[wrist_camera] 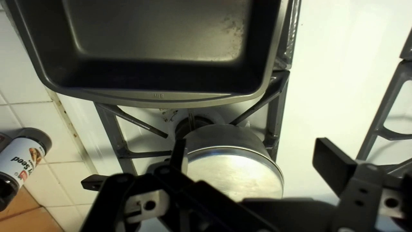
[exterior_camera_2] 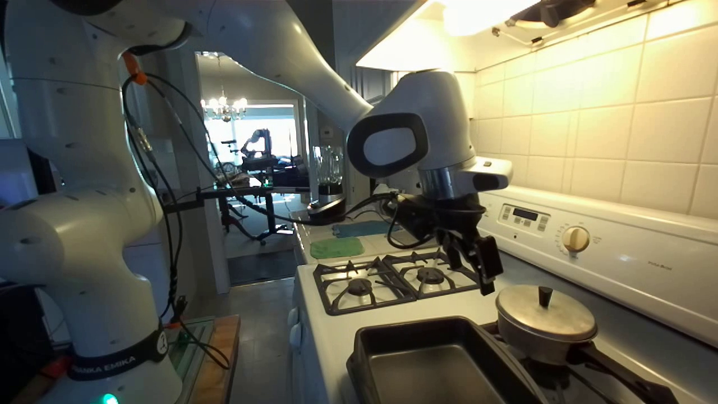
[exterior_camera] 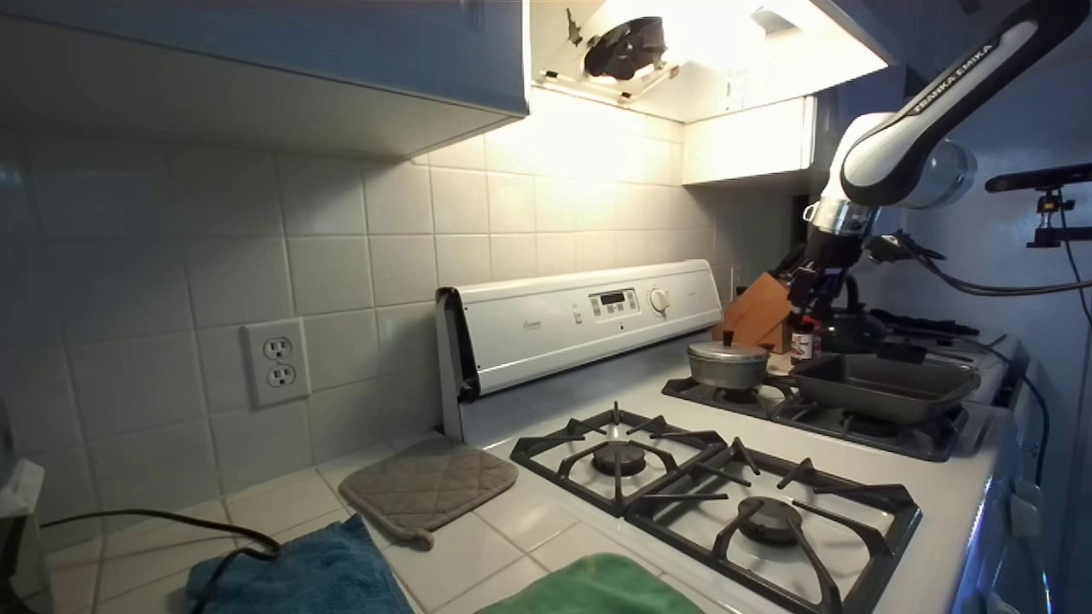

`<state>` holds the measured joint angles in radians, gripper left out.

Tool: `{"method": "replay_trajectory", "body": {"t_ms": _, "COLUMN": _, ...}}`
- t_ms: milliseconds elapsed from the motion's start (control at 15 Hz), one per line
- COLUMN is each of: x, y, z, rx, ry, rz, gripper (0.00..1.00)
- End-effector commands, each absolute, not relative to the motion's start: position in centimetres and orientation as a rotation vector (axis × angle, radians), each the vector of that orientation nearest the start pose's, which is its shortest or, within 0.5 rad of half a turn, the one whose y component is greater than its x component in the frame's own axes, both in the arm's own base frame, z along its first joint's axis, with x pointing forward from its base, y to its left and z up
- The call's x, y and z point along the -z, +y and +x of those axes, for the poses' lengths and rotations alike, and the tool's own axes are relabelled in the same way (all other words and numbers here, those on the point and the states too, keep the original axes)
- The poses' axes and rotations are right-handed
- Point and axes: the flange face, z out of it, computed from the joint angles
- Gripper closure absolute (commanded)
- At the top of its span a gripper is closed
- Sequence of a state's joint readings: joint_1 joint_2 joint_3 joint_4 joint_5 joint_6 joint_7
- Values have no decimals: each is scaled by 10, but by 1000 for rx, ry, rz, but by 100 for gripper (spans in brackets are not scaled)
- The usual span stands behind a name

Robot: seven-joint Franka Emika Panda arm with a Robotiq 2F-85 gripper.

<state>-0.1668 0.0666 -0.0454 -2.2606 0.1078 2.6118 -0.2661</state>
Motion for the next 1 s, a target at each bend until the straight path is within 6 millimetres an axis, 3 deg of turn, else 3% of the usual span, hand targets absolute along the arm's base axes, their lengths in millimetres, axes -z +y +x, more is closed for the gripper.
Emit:
{"method": "replay_trajectory", "body": {"t_ms": 0, "x": -370, "y": -123, "z": 517, "rx": 536, "ry": 38, "rz": -3103, "gripper": 0}}
{"method": "replay_trajectory", "body": {"t_ms": 733, "x": -382, "y": -135, "z": 492, "rx": 620, "ry": 74, "rz": -3059, "gripper": 0}}
{"method": "replay_trajectory", "body": {"t_ms": 800, "x": -378, "y": -136, "z": 504, "rx": 575, "ry": 84, "rz": -3079, "gripper": 0}}
{"method": "replay_trajectory", "body": {"t_ms": 933, "x": -377, "y": -137, "z": 503, "rx": 574, "ry": 85, "rz": -3079, "gripper": 0}}
